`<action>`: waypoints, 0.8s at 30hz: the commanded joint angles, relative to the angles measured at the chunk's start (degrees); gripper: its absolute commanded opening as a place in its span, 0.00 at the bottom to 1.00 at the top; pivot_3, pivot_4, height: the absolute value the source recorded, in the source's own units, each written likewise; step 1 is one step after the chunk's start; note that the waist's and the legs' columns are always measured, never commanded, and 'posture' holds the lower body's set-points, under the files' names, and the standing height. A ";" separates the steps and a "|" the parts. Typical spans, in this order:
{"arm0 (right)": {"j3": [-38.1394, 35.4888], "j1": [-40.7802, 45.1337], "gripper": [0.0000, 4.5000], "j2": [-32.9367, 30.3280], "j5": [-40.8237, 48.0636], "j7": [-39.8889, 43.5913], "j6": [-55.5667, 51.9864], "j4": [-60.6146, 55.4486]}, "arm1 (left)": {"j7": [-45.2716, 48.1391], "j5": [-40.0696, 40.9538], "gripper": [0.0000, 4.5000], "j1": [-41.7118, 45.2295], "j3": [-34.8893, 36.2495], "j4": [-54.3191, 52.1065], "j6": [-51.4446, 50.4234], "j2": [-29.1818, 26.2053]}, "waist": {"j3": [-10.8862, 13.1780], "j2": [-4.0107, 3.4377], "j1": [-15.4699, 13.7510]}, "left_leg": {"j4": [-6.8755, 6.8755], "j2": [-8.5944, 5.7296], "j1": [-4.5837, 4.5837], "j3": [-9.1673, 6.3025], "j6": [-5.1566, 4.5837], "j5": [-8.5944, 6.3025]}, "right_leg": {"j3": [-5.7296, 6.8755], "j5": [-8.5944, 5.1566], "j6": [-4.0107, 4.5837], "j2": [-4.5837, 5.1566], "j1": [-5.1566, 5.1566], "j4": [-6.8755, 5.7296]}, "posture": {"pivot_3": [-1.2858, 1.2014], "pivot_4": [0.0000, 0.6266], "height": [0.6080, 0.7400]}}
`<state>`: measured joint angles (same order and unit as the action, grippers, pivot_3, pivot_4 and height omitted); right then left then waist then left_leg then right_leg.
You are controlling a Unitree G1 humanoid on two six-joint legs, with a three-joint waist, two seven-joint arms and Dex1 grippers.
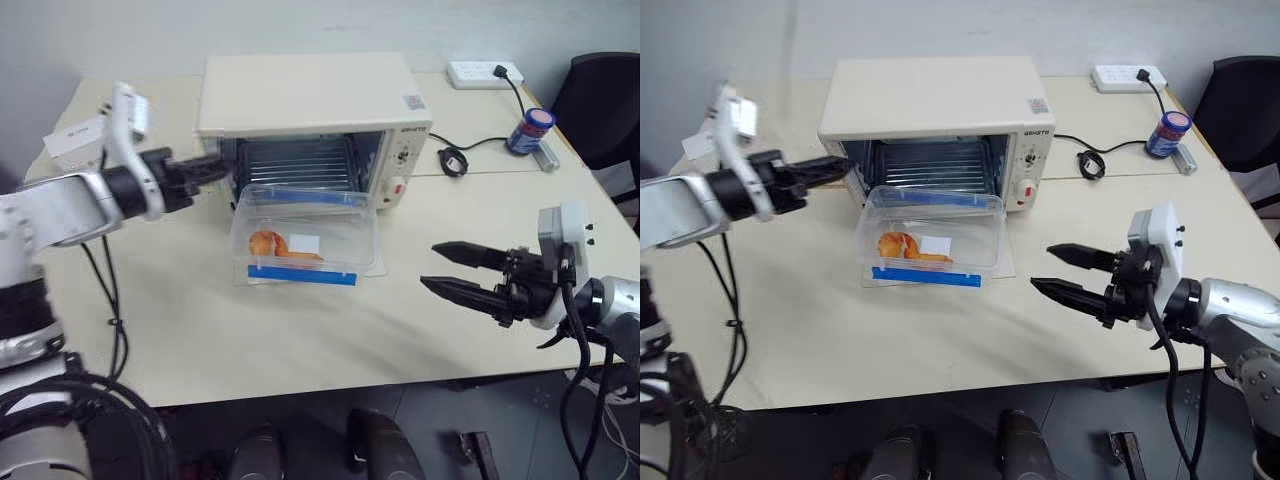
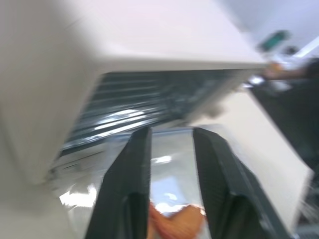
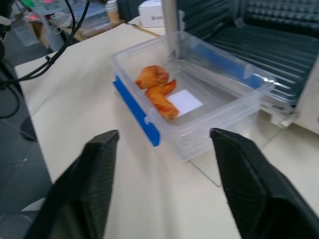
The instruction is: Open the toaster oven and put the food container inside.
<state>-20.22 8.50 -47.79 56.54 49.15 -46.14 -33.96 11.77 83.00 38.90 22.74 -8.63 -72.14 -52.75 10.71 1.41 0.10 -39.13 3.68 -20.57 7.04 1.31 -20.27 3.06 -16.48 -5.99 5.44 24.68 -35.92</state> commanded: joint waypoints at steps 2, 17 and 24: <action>6.74 1.69 0.28 0.96 -1.71 0.89 1.57 -1.40 | 22.72 -2.65 0.00 -11.29 1.75 -11.87 1.29 -5.79 | 0.00 0.01 -0.04 | -0.05 -0.01 0.07 -0.01 -0.02 -0.01 | -0.02 0.00 0.00 0.01 -0.11 0.18 | 0.52 0.24 1.00; 30.63 18.86 0.00 13.84 -28.82 -2.70 14.32 18.92 | 30.71 -39.27 0.00 -12.89 -22.21 -9.49 21.48 1.77 | -0.01 -0.01 -0.10 | -0.09 -0.02 -0.04 -0.08 -0.10 0.00 | -0.03 -0.02 0.06 -0.01 -0.03 0.17 | 0.52 0.24 1.00; 30.67 32.85 0.00 26.64 -41.64 -14.55 24.81 40.24 | 20.14 -50.65 0.00 -1.66 -23.34 4.64 26.48 14.92 | -0.01 -0.01 0.32 | -0.09 0.00 -0.12 -0.02 -0.11 0.03 | -0.01 0.00 0.01 -0.01 0.11 -0.11 | 0.52 0.24 1.00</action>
<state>12.19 39.35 -22.73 16.53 37.28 -24.40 3.86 33.91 34.73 35.43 -1.89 -5.35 -48.13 -38.49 10.70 1.40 0.42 -39.22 3.69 -20.78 7.02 1.21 -20.24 3.05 -16.48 -5.98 5.43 24.88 -36.03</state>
